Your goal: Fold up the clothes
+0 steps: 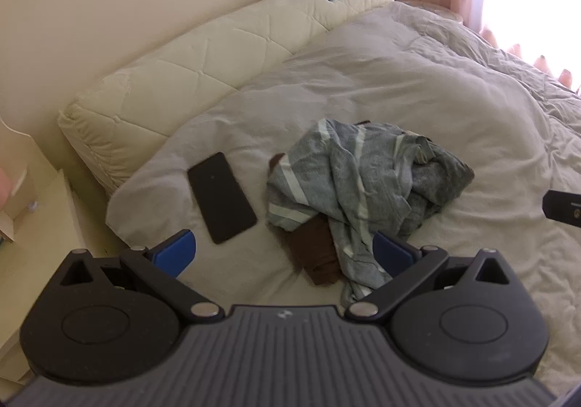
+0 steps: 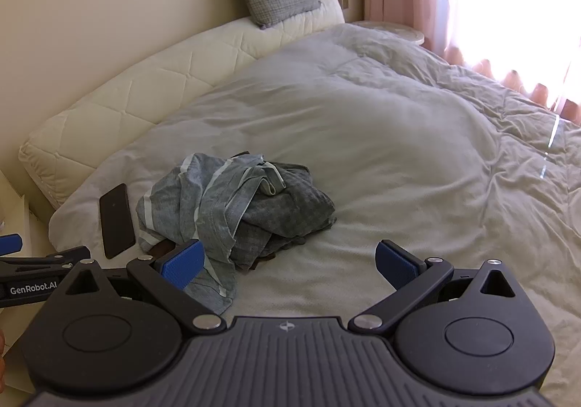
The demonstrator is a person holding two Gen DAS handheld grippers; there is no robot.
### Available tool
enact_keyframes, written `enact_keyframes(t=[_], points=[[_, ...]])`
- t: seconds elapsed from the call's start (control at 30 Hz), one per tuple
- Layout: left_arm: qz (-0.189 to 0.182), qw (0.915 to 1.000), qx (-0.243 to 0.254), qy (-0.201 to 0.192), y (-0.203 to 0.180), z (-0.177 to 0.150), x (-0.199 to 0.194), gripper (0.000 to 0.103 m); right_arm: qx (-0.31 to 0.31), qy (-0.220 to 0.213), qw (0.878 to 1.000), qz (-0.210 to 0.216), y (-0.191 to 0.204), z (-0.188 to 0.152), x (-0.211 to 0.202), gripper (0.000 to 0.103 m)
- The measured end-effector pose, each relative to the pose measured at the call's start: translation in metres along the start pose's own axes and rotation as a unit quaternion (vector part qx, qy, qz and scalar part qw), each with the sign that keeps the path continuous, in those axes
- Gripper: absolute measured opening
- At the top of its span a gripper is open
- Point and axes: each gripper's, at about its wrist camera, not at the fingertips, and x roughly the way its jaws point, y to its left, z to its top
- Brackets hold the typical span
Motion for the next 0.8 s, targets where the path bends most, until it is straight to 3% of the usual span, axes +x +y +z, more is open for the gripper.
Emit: enact_keyframes(t=[0.37, 0.8], points=[[-0.007, 0.9996, 0.012, 0.026, -0.015, -0.007, 0.007, 0.102, -0.001, -0.002, 1.0, 0.004, -0.005, -0.003, -0.001, 0.103], [-0.011, 0.9994, 0.01, 0.031, -0.018, -0.008, 0.004, 0.102, 0.001, 0.004, 1.0, 0.011, -0.012, -0.003, 0.002, 0.103]])
